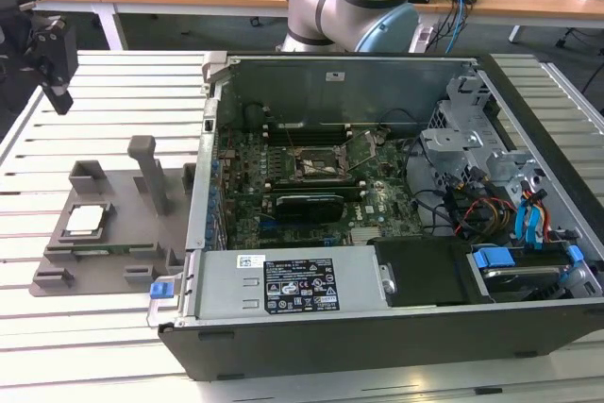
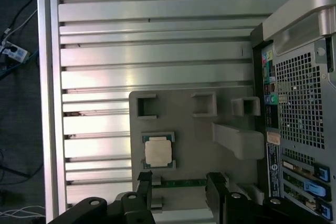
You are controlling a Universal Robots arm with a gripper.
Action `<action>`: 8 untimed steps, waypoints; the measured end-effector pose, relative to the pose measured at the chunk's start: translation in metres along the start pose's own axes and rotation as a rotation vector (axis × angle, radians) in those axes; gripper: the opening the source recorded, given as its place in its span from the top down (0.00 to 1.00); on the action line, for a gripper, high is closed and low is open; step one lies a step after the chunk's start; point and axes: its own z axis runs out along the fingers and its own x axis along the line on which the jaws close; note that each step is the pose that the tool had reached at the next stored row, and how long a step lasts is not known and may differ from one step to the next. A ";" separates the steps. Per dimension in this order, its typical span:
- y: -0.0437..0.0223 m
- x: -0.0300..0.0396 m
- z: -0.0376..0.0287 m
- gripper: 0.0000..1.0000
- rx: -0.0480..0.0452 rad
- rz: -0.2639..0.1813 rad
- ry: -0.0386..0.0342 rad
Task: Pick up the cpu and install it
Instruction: 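Pick up the cpu and move it towards the insertion slot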
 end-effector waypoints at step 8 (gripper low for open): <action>-0.0002 0.0002 0.0069 0.45 0.0001 0.000 0.0001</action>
